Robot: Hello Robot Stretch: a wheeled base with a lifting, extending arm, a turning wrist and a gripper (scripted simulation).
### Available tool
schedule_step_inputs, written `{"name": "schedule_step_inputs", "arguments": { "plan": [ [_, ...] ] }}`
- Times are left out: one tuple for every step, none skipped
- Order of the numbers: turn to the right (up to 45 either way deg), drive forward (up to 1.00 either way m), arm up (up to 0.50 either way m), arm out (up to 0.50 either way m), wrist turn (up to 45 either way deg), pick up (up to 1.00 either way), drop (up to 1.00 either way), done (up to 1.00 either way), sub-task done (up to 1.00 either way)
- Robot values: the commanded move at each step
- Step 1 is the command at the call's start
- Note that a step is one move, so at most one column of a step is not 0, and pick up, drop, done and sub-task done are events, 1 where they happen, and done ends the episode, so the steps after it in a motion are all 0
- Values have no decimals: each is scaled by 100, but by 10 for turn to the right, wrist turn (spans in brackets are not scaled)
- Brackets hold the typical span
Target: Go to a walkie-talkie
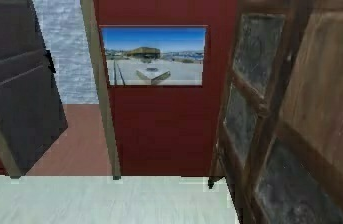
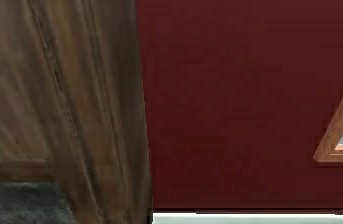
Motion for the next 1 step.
{"name": "schedule_step_inputs", "arguments": {
  "plan": [
    [0, 55, 0, 0, 0, 0, 0, 0, 0]
  ]
}}
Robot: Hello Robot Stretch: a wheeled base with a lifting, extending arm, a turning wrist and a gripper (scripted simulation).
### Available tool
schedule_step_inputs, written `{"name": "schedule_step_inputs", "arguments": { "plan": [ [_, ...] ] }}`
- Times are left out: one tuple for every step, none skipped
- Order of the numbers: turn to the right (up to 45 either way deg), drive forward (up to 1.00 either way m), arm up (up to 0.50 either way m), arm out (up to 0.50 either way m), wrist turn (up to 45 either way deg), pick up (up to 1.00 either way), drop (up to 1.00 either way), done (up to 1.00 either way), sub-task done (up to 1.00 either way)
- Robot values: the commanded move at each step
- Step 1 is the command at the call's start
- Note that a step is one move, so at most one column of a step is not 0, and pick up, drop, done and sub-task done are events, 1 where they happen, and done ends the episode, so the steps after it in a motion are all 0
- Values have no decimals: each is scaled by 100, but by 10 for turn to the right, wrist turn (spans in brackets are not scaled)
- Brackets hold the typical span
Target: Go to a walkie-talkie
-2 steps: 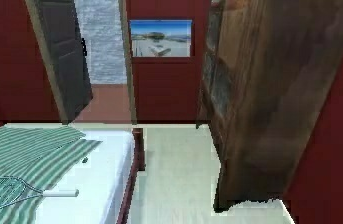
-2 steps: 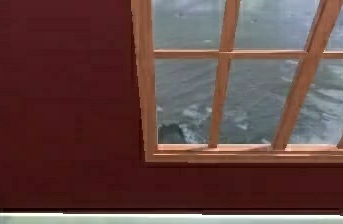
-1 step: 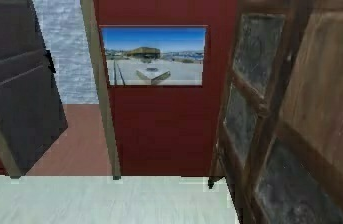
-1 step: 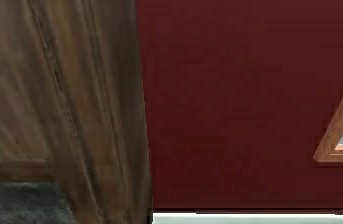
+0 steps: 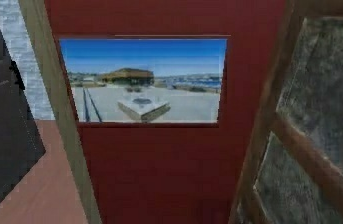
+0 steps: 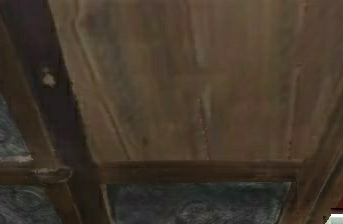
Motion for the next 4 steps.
{"name": "schedule_step_inputs", "arguments": {
  "plan": [
    [30, 0, 0, 0, 0, 0, 0, 0, 0],
    [0, 30, 0, 0, 0, 0, 0, 0, 0],
    [-450, 0, 0, 0, 0, 0, 0, 0, 0],
    [-360, 0, 0, 0, 0, 0, 0, 0, 0]
  ]
}}
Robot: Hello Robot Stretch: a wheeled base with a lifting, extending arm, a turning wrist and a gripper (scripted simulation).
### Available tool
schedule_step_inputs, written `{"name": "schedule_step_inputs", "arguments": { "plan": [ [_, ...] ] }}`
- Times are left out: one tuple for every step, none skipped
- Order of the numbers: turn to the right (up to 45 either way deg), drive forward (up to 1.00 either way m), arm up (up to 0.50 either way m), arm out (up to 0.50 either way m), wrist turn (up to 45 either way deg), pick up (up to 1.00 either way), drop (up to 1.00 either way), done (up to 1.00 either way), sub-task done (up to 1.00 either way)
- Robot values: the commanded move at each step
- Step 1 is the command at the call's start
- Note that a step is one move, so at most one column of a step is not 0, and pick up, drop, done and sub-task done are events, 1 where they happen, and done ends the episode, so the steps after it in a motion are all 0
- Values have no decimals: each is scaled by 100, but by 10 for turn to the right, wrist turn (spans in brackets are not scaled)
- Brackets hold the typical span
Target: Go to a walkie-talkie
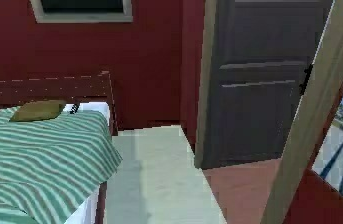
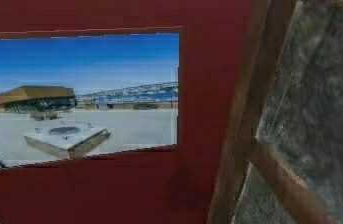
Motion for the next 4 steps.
{"name": "schedule_step_inputs", "arguments": {
  "plan": [
    [0, 75, 0, 0, 0, 0, 0, 0, 0],
    [300, 0, 0, 0, 0, 0, 0, 0, 0],
    [0, 40, 0, 0, 0, 0, 0, 0, 0],
    [450, 0, 0, 0, 0, 0, 0, 0, 0]
  ]
}}
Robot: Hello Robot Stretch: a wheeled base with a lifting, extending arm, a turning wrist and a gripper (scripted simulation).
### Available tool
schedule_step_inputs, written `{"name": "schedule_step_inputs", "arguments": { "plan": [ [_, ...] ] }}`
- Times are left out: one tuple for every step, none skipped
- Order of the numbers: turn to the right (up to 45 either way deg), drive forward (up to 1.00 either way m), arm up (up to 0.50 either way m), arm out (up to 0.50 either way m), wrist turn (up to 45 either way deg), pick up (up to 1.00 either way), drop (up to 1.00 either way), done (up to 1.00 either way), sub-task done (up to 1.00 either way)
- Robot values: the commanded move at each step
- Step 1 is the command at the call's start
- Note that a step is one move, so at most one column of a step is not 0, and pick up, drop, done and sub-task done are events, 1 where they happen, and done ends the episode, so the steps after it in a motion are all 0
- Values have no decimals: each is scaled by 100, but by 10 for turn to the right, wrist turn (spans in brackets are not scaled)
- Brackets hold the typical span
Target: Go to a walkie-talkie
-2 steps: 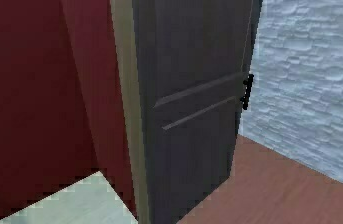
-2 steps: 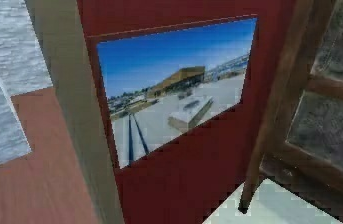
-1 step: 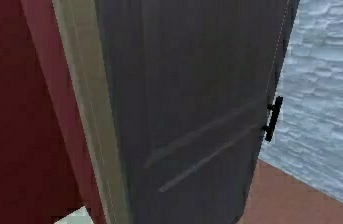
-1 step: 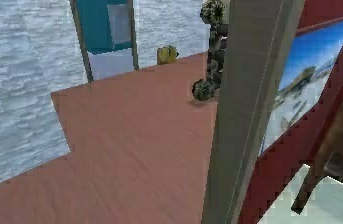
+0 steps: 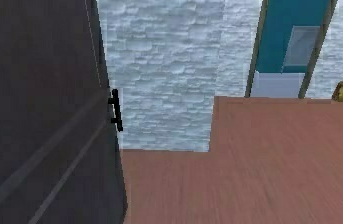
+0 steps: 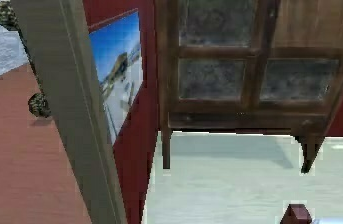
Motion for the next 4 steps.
{"name": "schedule_step_inputs", "arguments": {
  "plan": [
    [0, 45, 0, 0, 0, 0, 0, 0, 0],
    [420, 0, 0, 0, 0, 0, 0, 0, 0],
    [0, 100, 0, 0, 0, 0, 0, 0, 0],
    [60, 0, 0, 0, 0, 0, 0, 0, 0]
  ]
}}
